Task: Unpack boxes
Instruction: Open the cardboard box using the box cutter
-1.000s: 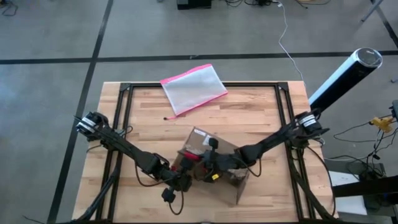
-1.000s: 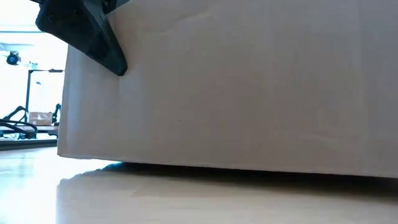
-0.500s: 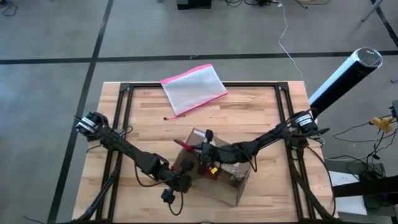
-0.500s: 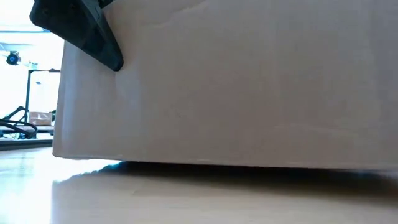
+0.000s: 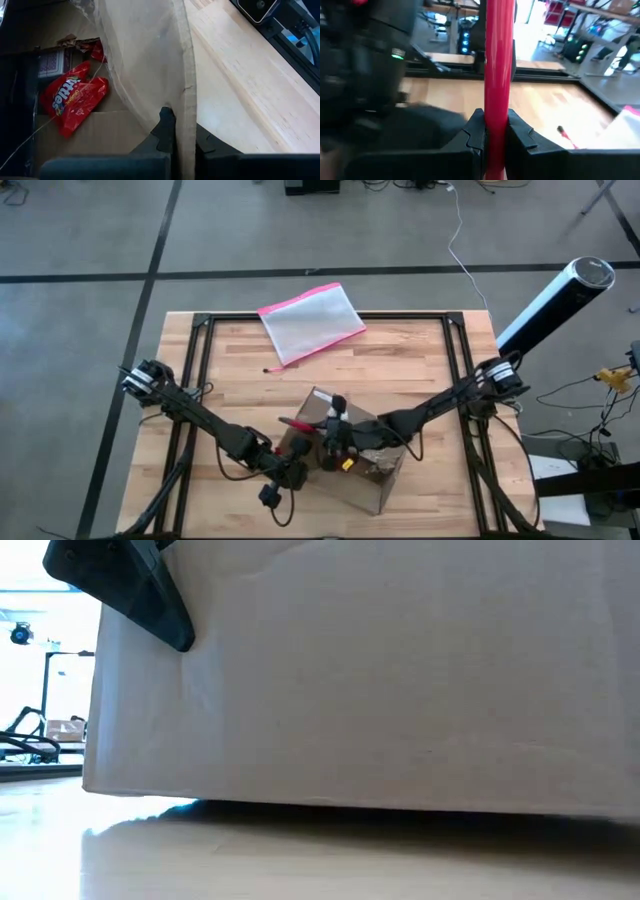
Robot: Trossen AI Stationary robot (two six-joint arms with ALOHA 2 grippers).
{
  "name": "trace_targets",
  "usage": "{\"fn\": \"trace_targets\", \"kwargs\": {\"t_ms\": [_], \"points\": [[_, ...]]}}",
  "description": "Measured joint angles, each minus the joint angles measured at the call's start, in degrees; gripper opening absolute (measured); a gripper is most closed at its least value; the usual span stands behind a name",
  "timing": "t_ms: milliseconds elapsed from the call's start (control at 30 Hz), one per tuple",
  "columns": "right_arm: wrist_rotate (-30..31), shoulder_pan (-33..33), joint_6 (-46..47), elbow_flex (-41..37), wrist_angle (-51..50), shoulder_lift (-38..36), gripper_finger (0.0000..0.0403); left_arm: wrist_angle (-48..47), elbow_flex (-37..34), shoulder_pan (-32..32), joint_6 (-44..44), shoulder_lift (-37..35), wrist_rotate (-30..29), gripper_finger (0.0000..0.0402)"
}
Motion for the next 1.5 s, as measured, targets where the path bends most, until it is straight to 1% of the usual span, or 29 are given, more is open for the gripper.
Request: {"fn": "trace_targets", "kwargs": {"t_ms": [167,367,467,600,800,900,967,1167,1367,1500], "points": [[0.0,0.38,2.81,-0.21,-2.81,0.12,0.0019,-0.01,0.0,0.0,0.19,0.0,-0.2,0.0],[-0.01,-0.66,3.25,-0.24,-1.69,1.22,0.0019,-0.01,0.0,0.0,0.28,0.0,-0.27,0.0],[-1.21,-1.41,4.4,-0.31,-1.69,3.03,0.0019,-0.04,0.0,0.0,0.36,0.0,-0.29,0.0],[-2.0,-1.98,4.79,-0.31,1.48,5.36,0.0019,-0.05,0.0,0.0,0.5,0.0,-0.29,0.0],[-2.74,-4.06,2.3,0.58,7.96,8.14,0.0019,0.52,0.0,0.0,0.47,-0.02,0.74,0.0],[-4.1,-4.85,-0.09,1.78,7.84,8.34,0.0019,0.41,0.0,0.02,0.27,-0.02,0.68,0.0],[-3.54,-4.77,-1.69,1.95,7.62,8.02,0.0019,0.15,0.0,-0.07,0.05,-0.16,0.47,0.0],[-2.78,-3.33,-3.18,1.93,4.92,3.97,0.0019,0.04,0.0,-0.22,-0.29,-0.44,0.32,0.0],[-1.77,-0.5,-1.56,1.86,-5.27,-0.91,0.0019,-0.08,0.0,-0.22,-0.35,-0.42,0.31,0.0],[-1.2,1.57,1.85,1.86,-10.89,-3.57,0.0019,-0.17,0.0,-0.22,-0.34,-0.42,0.28,0.0]]}}
